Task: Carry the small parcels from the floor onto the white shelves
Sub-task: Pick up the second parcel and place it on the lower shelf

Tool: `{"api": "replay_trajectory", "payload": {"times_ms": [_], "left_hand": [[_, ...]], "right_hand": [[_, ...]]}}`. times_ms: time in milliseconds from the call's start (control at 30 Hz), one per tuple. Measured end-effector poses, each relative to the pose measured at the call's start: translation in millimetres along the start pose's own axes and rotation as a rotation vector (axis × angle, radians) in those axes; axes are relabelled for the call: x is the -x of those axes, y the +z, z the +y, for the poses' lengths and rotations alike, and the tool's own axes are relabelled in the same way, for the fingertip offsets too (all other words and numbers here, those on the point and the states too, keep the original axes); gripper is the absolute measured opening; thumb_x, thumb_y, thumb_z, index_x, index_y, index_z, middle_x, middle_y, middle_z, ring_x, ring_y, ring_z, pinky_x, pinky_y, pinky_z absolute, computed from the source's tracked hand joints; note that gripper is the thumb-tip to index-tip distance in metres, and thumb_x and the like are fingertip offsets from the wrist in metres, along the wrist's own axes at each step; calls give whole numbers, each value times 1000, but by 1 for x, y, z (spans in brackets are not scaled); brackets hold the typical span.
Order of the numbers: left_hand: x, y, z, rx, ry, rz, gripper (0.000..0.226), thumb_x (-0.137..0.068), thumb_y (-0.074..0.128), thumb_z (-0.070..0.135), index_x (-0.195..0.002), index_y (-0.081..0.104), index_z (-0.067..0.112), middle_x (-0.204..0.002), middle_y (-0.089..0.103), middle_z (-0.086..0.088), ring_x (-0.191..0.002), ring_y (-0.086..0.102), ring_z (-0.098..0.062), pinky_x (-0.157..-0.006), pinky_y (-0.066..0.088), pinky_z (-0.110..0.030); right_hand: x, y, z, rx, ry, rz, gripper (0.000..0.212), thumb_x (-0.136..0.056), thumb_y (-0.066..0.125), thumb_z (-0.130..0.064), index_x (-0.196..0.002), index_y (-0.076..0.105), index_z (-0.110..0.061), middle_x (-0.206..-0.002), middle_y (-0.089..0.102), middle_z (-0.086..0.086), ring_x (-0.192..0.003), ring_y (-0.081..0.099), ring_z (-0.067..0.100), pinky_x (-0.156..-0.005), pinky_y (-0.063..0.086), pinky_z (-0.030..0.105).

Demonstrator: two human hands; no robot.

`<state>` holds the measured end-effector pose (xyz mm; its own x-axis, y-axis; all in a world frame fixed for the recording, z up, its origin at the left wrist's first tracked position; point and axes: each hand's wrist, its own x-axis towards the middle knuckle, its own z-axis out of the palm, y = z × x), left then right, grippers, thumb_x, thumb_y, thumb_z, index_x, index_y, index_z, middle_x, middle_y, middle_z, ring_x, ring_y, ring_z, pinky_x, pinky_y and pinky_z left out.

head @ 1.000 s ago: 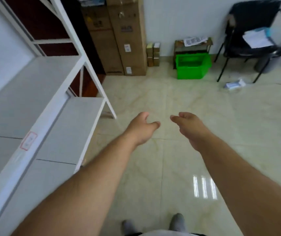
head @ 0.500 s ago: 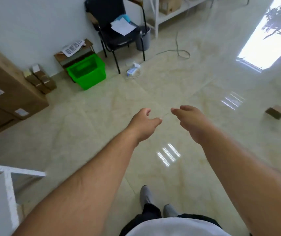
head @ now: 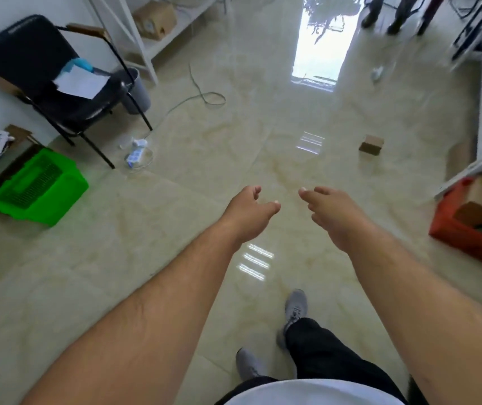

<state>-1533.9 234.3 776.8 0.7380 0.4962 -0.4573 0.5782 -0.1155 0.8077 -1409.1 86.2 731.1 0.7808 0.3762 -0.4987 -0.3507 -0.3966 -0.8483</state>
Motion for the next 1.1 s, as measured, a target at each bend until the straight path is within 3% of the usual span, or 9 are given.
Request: {"api": "replay_trajectory", "payload": {"times_ms": [400, 600, 967, 1100], "left_hand": [[-152, 80, 135, -154, 76, -123, 78, -99, 70, 34, -165, 36, 13, -168, 44, -5, -149, 47, -21, -120, 42, -40], [-215, 105, 191, -167, 80, -167, 74, -99, 70, 33, -164, 39, 12, -165, 47, -4, -147, 49, -19, -104, 39, -28], [-381, 112, 255, -215, 106, -293, 75, -99, 70, 33, -164, 39, 13, -165, 46, -5, -145, 51, -19, -101, 39, -27], [-450, 99, 282, -219, 106, -350, 75, -99, 70, 33, -164, 38, 13, -166, 45, -5, -147, 50, -20, -102, 39, -28]], "right_hand": [[-143, -111, -42, -180, 21, 127, 110, -76, 74, -57, -167, 37, -8, -169, 50, 10, -152, 51, 29, -127, 41, 52], [-205, -158, -67, -225, 20, 184, 111, -74, 74, -60, -166, 38, -9, -167, 51, 9, -152, 52, 28, -126, 42, 53], [-337, -183, -119, -300, 71, 331, 110, -76, 73, -58, -167, 37, -7, -170, 48, 11, -154, 50, 29, -127, 41, 53], [-390, -176, -152, -337, 91, 387, 101, -86, 74, -51, -167, 35, -5, -170, 48, 13, -154, 50, 30, -128, 40, 52]]}}
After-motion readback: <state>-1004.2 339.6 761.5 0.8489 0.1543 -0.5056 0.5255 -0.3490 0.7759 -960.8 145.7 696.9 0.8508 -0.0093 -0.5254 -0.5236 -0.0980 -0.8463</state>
